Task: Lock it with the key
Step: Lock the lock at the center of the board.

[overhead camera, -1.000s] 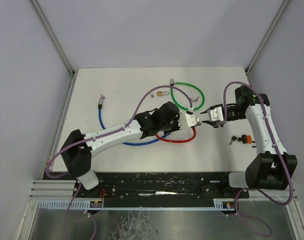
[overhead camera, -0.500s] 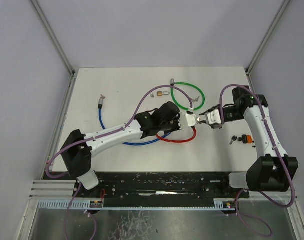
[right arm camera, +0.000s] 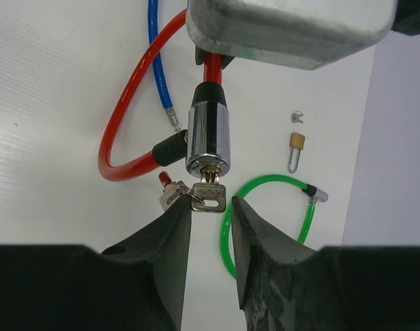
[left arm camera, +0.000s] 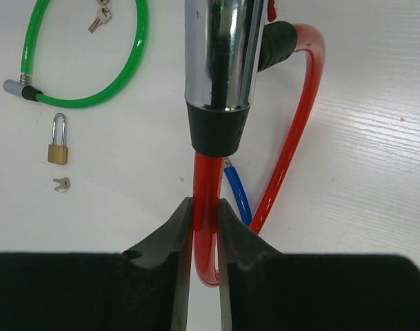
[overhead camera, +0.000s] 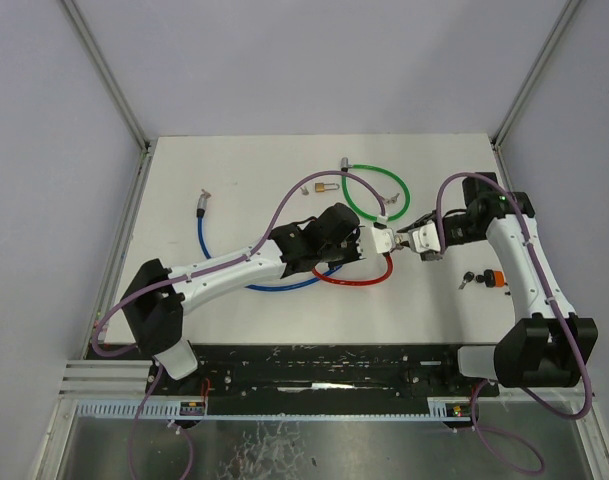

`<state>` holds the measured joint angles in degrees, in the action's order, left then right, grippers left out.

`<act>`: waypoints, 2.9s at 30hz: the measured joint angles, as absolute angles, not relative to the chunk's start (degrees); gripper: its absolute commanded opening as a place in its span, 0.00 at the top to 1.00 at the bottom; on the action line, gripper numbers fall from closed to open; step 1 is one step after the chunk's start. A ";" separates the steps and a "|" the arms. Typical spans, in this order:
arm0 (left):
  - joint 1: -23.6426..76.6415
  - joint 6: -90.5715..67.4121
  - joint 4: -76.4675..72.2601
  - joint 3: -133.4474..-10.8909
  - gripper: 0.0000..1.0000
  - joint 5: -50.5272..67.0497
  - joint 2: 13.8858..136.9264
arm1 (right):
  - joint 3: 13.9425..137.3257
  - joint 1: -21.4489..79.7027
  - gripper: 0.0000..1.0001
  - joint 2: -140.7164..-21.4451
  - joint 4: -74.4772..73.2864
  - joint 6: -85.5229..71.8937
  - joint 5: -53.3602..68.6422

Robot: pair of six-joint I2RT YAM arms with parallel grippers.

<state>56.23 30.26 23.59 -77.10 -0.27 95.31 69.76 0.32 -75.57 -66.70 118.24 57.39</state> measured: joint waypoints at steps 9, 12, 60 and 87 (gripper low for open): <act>56.23 30.26 23.62 -77.10 1.00 -0.25 95.31 | 69.60 1.43 0.70 -75.11 -66.67 118.24 56.23; 56.23 30.26 23.62 -77.10 1.00 -0.25 95.31 | 69.60 1.58 0.73 -75.05 -66.46 118.24 55.88; 56.21 30.24 23.94 -77.10 1.00 -1.80 95.64 | 82.72 2.59 0.87 -88.38 -71.24 78.67 58.11; 56.53 30.26 22.92 -76.60 1.00 -1.43 95.55 | 91.33 2.50 0.53 -96.40 -77.97 57.82 59.07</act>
<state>56.53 30.26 22.92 -76.60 -1.43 95.55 91.33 2.50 -96.40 -77.97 57.82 59.07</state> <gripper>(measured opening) 0.141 0.452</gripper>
